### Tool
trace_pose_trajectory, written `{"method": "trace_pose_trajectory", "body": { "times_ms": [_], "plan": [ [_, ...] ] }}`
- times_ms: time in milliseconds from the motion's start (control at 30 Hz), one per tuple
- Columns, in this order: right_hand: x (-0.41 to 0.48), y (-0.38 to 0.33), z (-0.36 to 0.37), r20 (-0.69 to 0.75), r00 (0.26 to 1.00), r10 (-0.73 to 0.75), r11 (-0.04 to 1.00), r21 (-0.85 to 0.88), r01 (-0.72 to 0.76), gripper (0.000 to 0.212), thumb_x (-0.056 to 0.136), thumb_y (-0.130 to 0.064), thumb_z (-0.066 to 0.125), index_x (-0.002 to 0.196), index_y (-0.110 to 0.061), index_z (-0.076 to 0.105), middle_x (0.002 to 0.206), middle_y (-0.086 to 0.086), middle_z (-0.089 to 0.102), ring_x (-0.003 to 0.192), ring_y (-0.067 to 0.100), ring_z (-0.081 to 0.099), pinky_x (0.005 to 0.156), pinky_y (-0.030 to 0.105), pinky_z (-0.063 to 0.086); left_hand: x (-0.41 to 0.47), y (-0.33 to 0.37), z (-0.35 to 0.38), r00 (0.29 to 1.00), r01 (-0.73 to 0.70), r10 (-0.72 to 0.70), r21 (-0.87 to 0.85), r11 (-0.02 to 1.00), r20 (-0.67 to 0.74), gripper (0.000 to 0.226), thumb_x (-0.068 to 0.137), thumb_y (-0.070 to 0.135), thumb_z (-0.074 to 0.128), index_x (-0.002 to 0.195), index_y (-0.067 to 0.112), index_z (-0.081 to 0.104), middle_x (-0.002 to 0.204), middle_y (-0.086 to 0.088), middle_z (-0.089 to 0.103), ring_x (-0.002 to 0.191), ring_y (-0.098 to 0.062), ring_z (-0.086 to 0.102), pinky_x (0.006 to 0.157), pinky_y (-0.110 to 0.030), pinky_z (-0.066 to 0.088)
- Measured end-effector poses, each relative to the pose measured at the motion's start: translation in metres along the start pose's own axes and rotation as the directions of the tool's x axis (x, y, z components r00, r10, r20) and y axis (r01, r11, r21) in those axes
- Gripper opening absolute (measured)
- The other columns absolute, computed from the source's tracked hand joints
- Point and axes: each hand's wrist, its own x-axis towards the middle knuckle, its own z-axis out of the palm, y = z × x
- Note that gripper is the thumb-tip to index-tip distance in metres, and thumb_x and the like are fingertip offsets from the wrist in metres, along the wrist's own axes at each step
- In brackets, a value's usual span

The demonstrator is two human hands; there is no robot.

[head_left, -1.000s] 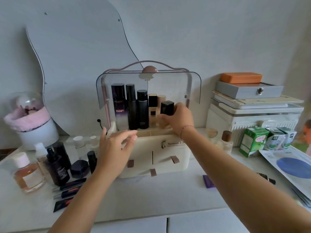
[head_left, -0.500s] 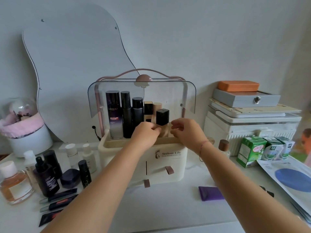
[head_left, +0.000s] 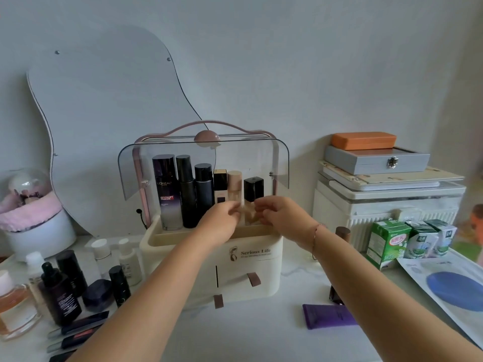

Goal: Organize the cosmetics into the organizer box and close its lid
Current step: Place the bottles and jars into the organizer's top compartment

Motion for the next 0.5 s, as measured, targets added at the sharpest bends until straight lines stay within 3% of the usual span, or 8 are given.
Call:
{"method": "trace_pose_trajectory", "body": {
  "times_ms": [100,167,300,400,500],
  "plan": [
    [-0.003,-0.001,0.005,0.083,0.987,-0.137,0.939,-0.307,0.156,0.038,0.096,-0.005,0.035,0.123,-0.011,0.06,0.117,0.012,0.065,0.108,0.029,0.059,0.097,0.038,0.046,-0.009,-0.004,-0.004,0.998,-0.063,0.065,0.139,0.988,-0.004,0.038,0.099,0.027,0.041,0.136,0.027,0.046,0.141,0.005,0.048,0.127,-0.015,0.045,0.092,-0.022,0.032],
    [-0.006,-0.001,0.011,0.133,0.97,-0.202,0.875,-0.421,0.24,0.039,0.099,-0.011,0.033,0.129,-0.019,0.056,0.118,0.006,0.064,0.108,0.022,0.058,0.096,0.033,0.045,-0.008,-0.001,-0.007,0.996,-0.08,0.076,0.077,0.994,0.045,0.036,0.099,0.025,0.04,0.135,0.024,0.049,0.139,0.005,0.049,0.125,-0.012,0.045,0.093,-0.02,0.029],
    [-0.007,0.012,0.019,0.113,0.955,-0.273,0.815,-0.501,0.292,0.034,0.1,-0.016,0.033,0.123,-0.017,0.058,0.114,0.005,0.065,0.106,0.022,0.057,0.097,0.036,0.04,-0.002,0.01,-0.008,0.99,0.03,0.013,-0.292,0.956,0.142,0.039,0.096,0.026,0.047,0.135,0.019,0.05,0.14,0.006,0.047,0.113,-0.003,0.04,0.094,-0.019,0.025],
    [-0.011,0.013,0.019,0.096,0.962,-0.254,0.81,-0.523,0.266,0.036,0.102,-0.023,0.029,0.129,-0.017,0.052,0.135,-0.001,0.054,0.125,0.015,0.046,0.107,0.025,0.023,0.004,0.007,-0.005,0.983,0.057,0.007,-0.343,0.938,0.181,0.04,0.098,0.035,0.042,0.136,0.023,0.047,0.141,0.006,0.047,0.118,-0.005,0.041,0.094,-0.022,0.024],
    [-0.011,0.009,0.02,0.138,0.972,-0.192,0.779,-0.581,0.236,0.041,0.103,-0.028,0.025,0.136,-0.015,0.045,0.149,-0.002,0.038,0.136,0.014,0.034,0.111,0.026,0.014,0.009,0.003,-0.004,0.976,0.09,-0.009,-0.363,0.927,0.217,0.049,0.098,0.045,0.033,0.139,0.02,0.042,0.145,0.004,0.044,0.134,-0.011,0.036,0.104,-0.026,0.02]
  ]
}}
